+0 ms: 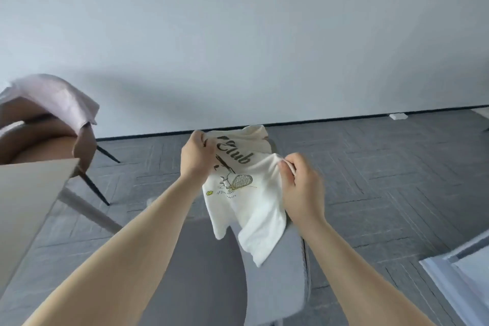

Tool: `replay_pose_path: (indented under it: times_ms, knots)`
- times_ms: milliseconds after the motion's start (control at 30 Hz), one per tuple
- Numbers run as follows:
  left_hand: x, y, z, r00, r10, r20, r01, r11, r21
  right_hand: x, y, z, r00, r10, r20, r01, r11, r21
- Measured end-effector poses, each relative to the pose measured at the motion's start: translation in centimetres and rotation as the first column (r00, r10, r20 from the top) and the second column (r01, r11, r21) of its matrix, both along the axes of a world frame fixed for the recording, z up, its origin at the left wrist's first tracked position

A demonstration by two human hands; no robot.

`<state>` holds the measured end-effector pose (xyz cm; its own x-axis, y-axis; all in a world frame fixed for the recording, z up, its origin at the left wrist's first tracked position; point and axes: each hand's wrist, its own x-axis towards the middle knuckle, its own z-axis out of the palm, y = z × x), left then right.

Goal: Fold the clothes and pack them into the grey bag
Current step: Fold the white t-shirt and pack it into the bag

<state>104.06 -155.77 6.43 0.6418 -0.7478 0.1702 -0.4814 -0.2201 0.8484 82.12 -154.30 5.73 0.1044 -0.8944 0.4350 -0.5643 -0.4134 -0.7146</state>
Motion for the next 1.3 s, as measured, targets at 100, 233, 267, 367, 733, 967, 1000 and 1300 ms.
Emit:
replay_pose_path:
  times_ms: [100,233,267,367,733,967,1000,1300]
  knots:
    - [2.7,6.4,2.8,0.979,0.203,-0.011,-0.203,0.976,-0.075,3.2,1.9,1.7,0.98,0.181,0.083,-0.178,0.983,-0.038]
    - [6.0,16.3,5.4,0.92,0.387,-0.058,-0.391,0.909,-0.144,8.3,6.0,3.7,0.911,0.379,0.166,-0.371,0.926,-0.078]
    - [6.9,18.9,5.8,0.905,0.419,-0.079,-0.426,0.891,-0.157,9.8,7.3,4.1,0.889,0.42,0.181,-0.415,0.907,-0.068]
    - [9.6,26.4,6.3,0.84,0.533,-0.099,-0.542,0.825,-0.159,14.4,11.6,5.0,0.815,0.546,0.196,-0.546,0.836,-0.06]
    - [21.0,53.5,5.2,0.647,0.759,-0.071,-0.761,0.636,-0.128,34.1,32.5,3.8,0.486,0.856,0.174,-0.86,0.504,-0.078]
    - [29.4,64.9,6.4,0.571,0.817,-0.079,-0.815,0.553,-0.174,44.7,40.8,5.2,0.42,0.876,0.237,-0.881,0.457,-0.124]
    - [30.4,65.9,6.4,0.561,0.824,-0.084,-0.821,0.541,-0.18,46.1,41.4,5.4,0.412,0.881,0.234,-0.885,0.448,-0.13]
    - [37.3,71.4,-0.8,0.499,0.862,-0.095,-0.866,0.499,-0.02,58.1,41.3,0.6,0.37,0.921,0.12,-0.928,0.373,0.001]
